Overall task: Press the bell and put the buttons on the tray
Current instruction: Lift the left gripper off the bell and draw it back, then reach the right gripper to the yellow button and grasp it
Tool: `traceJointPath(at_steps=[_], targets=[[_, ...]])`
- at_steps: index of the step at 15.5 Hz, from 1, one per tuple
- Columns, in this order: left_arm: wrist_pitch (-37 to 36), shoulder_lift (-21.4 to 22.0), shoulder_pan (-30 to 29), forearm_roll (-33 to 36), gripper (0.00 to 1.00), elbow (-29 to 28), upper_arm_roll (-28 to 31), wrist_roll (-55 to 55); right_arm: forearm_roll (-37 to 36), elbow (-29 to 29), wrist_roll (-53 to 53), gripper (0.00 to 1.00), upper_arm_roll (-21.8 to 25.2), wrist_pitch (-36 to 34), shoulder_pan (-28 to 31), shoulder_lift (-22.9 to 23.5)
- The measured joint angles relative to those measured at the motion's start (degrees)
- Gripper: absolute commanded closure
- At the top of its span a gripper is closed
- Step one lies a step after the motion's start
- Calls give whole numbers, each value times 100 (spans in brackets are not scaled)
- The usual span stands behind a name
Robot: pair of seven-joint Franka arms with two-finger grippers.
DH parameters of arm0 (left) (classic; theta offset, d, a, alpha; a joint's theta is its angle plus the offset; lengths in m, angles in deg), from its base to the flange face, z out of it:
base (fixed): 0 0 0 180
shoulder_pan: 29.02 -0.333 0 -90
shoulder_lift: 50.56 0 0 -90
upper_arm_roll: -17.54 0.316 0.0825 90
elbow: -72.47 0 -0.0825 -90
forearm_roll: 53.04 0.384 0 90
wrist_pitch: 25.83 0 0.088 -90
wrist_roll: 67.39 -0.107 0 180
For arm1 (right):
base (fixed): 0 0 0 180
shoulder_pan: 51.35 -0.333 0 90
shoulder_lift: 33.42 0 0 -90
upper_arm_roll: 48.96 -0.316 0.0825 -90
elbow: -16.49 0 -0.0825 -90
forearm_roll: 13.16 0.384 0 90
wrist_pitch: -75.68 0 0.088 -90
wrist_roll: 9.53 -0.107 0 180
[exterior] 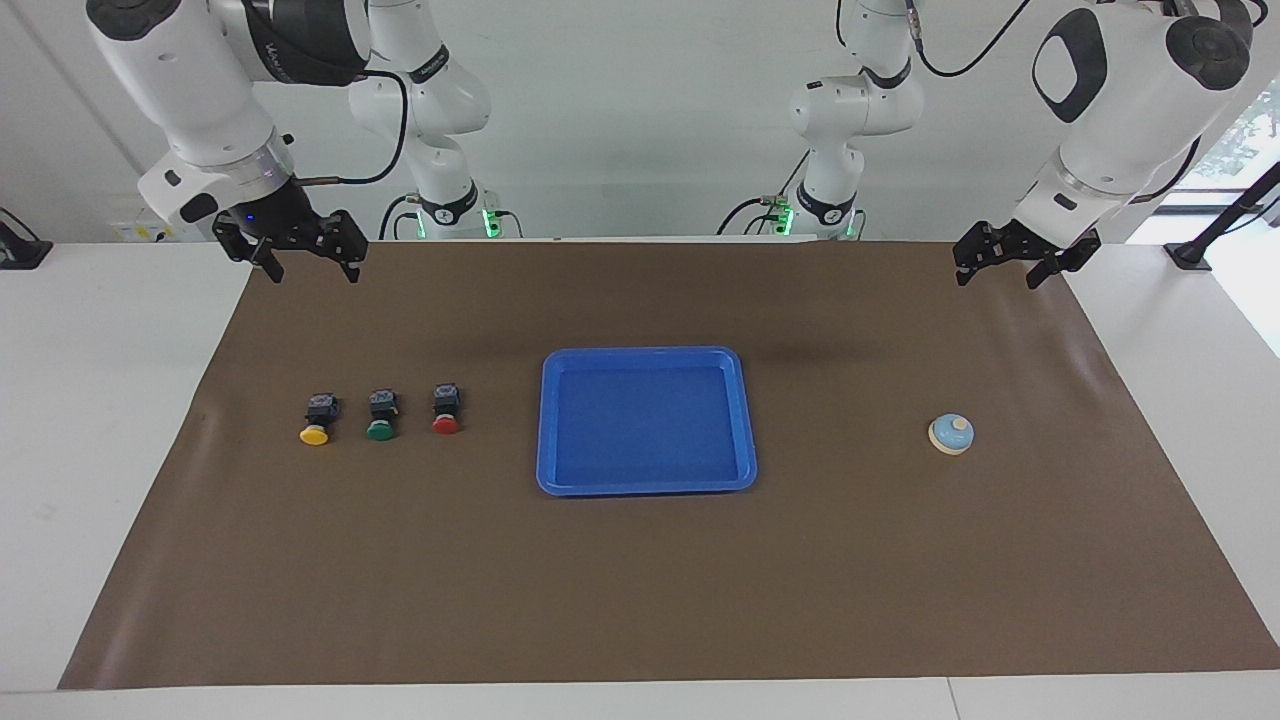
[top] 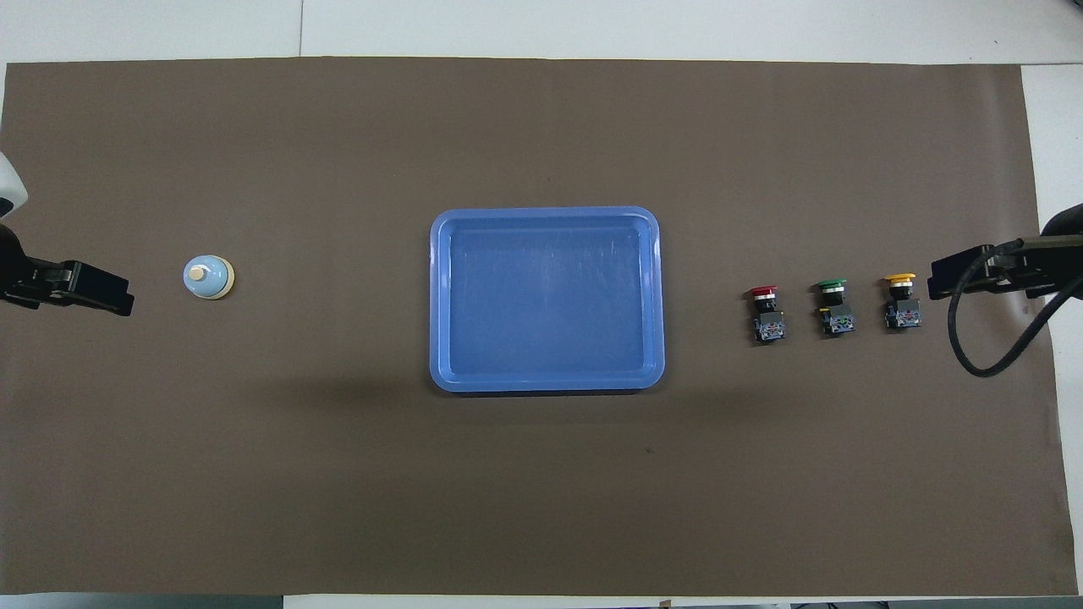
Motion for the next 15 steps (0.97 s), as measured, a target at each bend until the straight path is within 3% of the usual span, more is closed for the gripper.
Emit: traceJointPath(at_steps=[8, 12, 15], targets=[[26, 0, 47, 0, 0, 1, -12, 0, -2, -44, 0, 0, 18, 55, 81, -2], [29, 1, 77, 0, 0, 2, -14, 0, -4, -508, 122, 0, 17, 759, 295, 55], [32, 24, 90, 0, 0, 18, -13, 0, -5, -792, 526, 0, 18, 1417, 538, 443]])
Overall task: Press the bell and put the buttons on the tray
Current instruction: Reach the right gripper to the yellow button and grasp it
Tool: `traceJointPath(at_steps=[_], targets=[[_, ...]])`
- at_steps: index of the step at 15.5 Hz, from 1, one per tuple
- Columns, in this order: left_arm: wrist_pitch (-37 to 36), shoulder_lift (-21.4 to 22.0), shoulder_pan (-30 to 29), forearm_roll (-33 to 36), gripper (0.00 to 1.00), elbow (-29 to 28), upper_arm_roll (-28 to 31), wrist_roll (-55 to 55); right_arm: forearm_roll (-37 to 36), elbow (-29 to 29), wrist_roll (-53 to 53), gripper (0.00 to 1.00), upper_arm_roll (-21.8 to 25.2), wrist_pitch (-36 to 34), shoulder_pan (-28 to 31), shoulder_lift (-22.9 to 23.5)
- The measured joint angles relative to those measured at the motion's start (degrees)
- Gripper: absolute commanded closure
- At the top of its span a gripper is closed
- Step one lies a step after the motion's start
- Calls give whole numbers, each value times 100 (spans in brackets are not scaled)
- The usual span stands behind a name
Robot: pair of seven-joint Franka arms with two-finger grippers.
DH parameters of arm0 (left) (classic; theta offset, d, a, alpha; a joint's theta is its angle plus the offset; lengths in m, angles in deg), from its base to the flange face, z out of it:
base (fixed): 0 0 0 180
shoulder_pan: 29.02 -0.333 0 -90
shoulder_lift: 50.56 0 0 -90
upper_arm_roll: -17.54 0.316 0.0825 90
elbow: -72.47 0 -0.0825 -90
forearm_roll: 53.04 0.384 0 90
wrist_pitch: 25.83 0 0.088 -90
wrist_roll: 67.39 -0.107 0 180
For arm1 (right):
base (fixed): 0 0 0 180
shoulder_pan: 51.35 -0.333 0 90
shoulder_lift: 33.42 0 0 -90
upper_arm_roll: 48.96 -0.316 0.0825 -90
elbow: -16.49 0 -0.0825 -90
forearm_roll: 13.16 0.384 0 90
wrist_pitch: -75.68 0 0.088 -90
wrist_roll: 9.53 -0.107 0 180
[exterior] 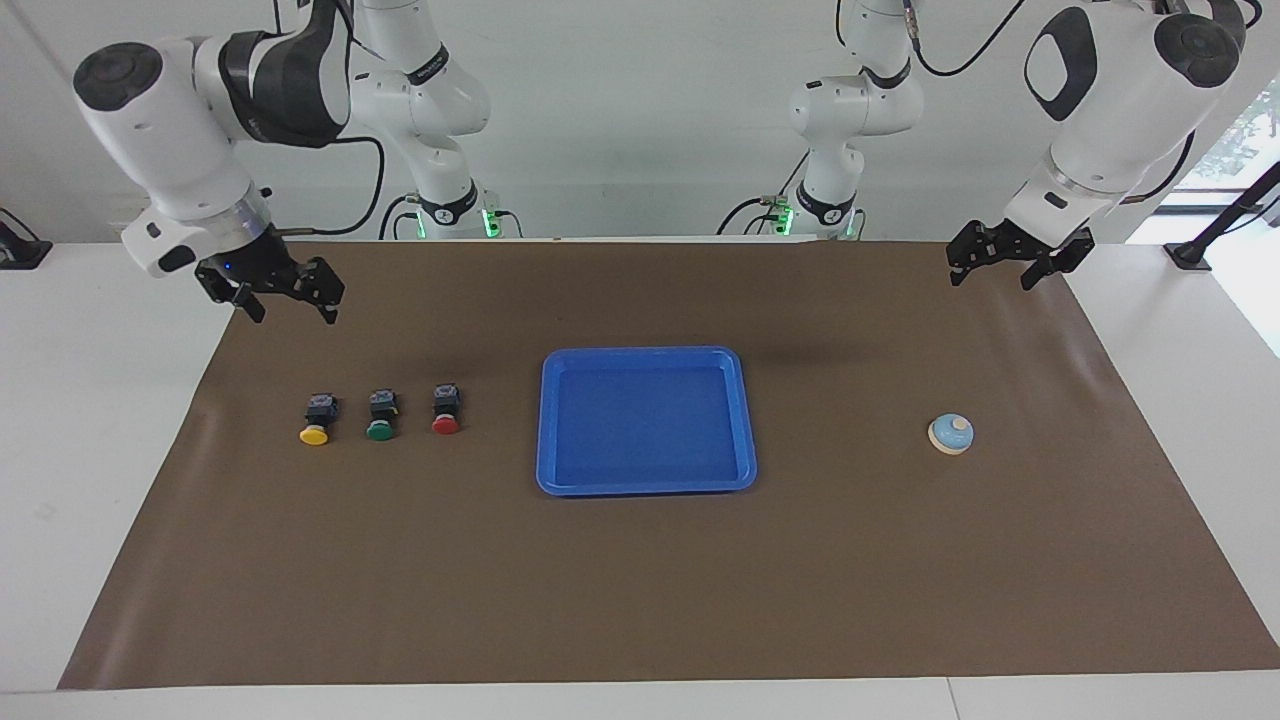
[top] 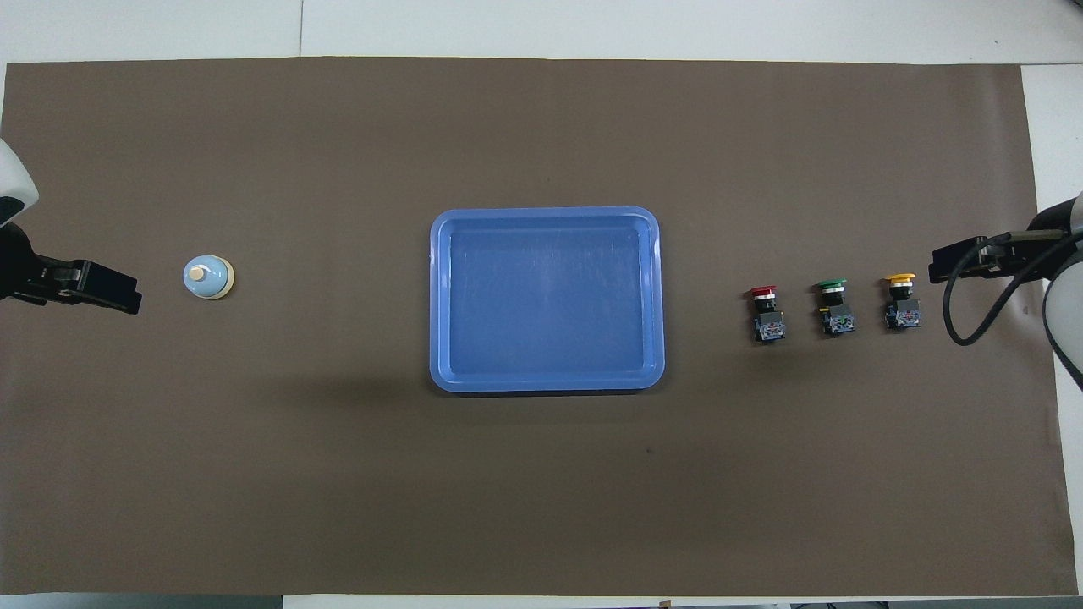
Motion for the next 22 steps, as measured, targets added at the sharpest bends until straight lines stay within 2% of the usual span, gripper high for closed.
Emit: traceJointPath(at_steps=[3, 5, 12, 17, 22], targets=[[9, 33, 0, 0, 0, 10, 5, 33, 0, -278, 169, 0, 1, 687, 171, 492], [62, 48, 2, 0, 0, 18, 5, 194, 0, -570, 188, 0, 1, 1096, 214, 653], [110, 58, 71, -2, 0, 29, -17, 342, -1, -1527, 345, 0, 0, 1849, 289, 562], [110, 66, 82, -2, 0, 29, 1, 361, -23, -1892, 404, 0, 2, 2544, 594, 576], [110, 66, 75, -2, 0, 29, 59, 367, -23, -1974, 431, 0, 1, 2900, 681, 810]])
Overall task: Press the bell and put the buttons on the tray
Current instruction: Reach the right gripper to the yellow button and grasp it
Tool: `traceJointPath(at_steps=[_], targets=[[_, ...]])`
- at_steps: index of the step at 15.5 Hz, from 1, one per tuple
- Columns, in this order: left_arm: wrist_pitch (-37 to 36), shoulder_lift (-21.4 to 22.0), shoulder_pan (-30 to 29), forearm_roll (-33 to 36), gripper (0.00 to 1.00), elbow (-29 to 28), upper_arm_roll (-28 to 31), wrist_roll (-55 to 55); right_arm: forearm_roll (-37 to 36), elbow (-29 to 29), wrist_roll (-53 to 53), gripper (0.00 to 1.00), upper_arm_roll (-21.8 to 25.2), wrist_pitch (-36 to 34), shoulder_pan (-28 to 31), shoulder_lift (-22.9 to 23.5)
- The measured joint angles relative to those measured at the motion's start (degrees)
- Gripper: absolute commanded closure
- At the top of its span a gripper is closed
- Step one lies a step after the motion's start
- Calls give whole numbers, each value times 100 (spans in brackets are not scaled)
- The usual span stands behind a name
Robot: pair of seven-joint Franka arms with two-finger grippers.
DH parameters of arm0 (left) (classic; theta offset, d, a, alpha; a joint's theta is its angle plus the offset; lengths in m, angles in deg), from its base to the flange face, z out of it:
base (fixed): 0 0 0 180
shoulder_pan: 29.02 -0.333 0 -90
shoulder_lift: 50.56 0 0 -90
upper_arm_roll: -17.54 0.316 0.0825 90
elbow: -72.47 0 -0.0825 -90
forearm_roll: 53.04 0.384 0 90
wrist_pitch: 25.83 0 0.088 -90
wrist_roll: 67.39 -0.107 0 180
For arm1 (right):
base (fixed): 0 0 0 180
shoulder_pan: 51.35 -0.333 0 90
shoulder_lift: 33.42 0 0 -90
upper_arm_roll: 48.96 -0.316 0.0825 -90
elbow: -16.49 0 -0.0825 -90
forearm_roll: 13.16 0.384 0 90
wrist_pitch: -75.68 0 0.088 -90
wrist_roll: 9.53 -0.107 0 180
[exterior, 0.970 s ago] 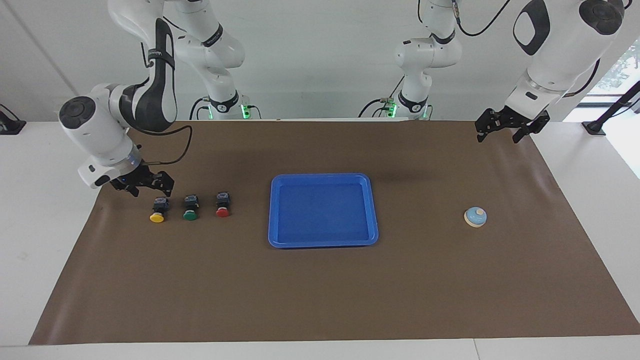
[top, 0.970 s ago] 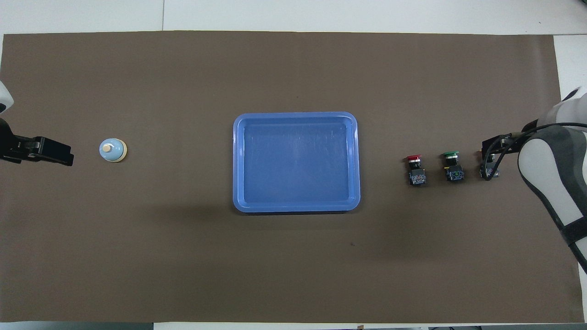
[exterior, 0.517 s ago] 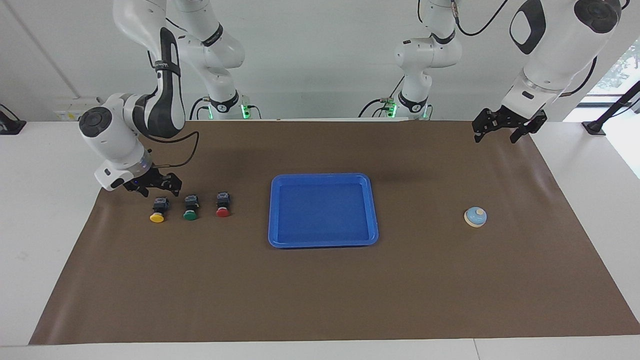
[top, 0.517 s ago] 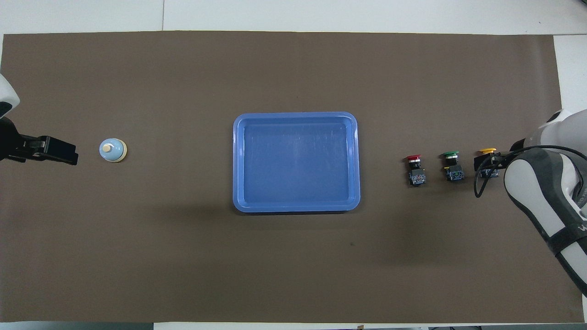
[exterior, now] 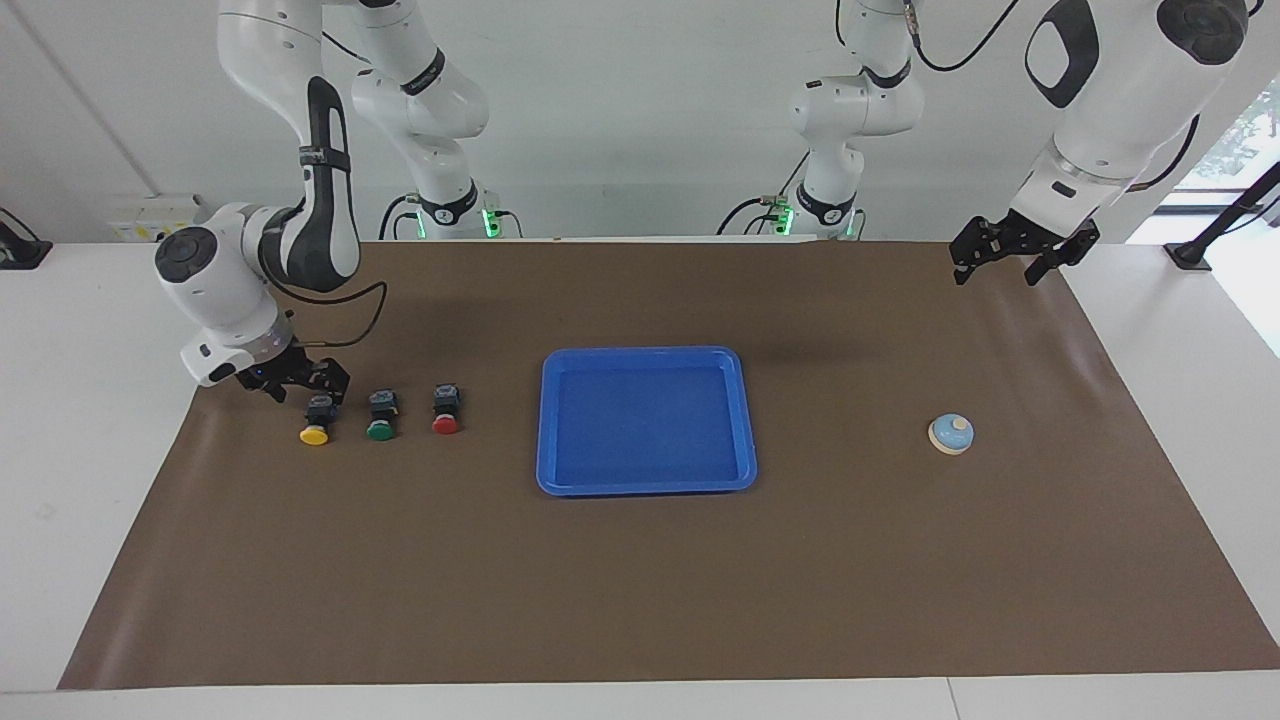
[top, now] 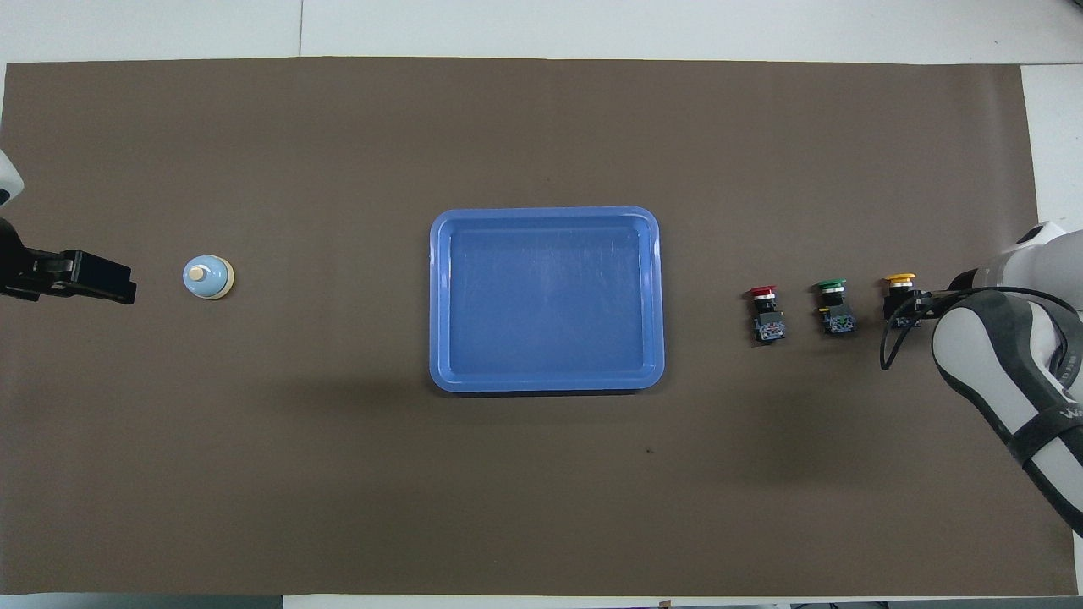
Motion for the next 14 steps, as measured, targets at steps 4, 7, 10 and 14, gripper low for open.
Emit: traceJointPath(at_steps=[4, 7, 10, 14], targets=[[0, 0, 0, 0, 0, 0, -1, 3, 0, -5, 0, 4, 0, 272, 0, 184], [0, 0, 0, 0, 0, 0, -1, 5, 0, -5, 0, 50, -1, 310, 0, 277], [0, 0, 0, 0, 0, 0, -1, 7, -2, -5, 10, 100, -8, 310, -4, 283], [0, 0, 0, 0, 0, 0, -1, 11, -4, 77, 326, 100, -66, 211, -41, 277]])
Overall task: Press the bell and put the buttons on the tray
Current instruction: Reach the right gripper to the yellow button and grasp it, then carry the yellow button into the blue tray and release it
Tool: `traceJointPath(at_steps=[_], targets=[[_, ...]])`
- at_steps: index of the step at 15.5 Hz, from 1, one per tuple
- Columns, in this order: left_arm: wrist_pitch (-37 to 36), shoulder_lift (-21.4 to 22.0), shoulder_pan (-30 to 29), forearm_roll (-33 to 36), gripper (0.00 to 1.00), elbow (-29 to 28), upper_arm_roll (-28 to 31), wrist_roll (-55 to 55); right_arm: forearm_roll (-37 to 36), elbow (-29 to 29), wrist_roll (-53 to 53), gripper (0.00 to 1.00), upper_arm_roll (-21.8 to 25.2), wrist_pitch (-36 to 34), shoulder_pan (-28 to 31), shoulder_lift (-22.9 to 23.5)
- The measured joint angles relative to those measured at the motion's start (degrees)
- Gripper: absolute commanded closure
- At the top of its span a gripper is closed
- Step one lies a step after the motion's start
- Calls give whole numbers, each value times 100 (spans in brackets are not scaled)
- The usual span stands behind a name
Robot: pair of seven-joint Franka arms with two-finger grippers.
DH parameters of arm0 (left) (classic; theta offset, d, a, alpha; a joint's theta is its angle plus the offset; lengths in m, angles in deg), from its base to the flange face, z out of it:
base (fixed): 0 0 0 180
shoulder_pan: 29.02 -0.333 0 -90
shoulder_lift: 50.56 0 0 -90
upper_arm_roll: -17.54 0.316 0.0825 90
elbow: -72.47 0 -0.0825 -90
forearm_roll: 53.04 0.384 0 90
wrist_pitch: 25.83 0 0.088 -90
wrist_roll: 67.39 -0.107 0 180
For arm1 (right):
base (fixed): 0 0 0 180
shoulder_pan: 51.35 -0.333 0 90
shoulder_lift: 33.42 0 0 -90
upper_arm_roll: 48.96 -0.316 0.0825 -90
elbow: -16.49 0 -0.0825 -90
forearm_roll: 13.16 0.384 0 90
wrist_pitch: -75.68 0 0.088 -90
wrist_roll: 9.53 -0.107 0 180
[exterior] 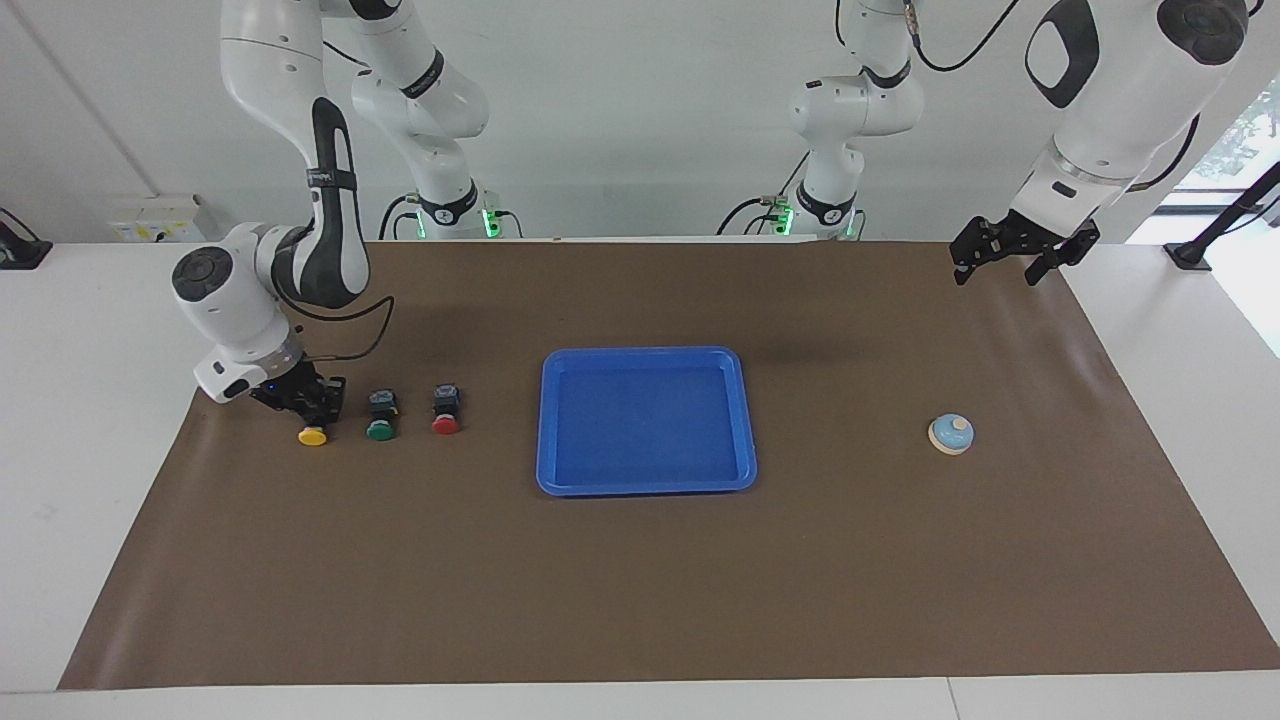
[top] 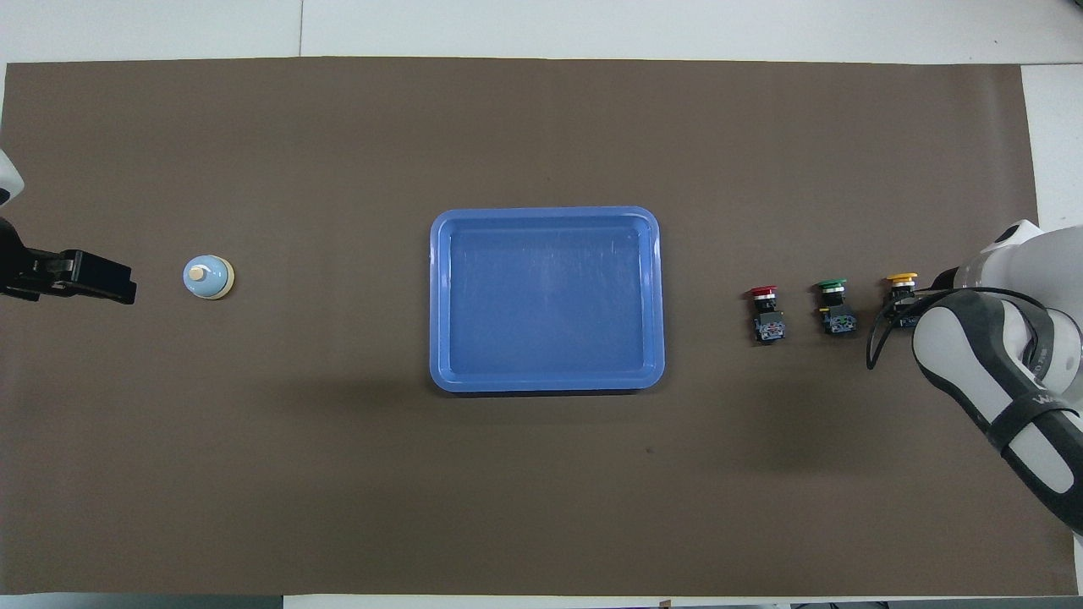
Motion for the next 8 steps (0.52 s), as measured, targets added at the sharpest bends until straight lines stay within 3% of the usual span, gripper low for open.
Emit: traceJointPath(at_steps=[3, 6, 8], targets=[[0, 0, 0, 0, 0, 0, 0, 2, 2, 719, -22, 100, -45, -1012, -372, -66], [0, 0, 0, 0, 0, 0, 0, 2, 4, 1545, -815, 100, -63, -2075, -1064, -161], [0, 0, 0, 0, 0, 0, 0, 3, 5, 1716, -1614, 100, -81, -2286, -1631, -179]])
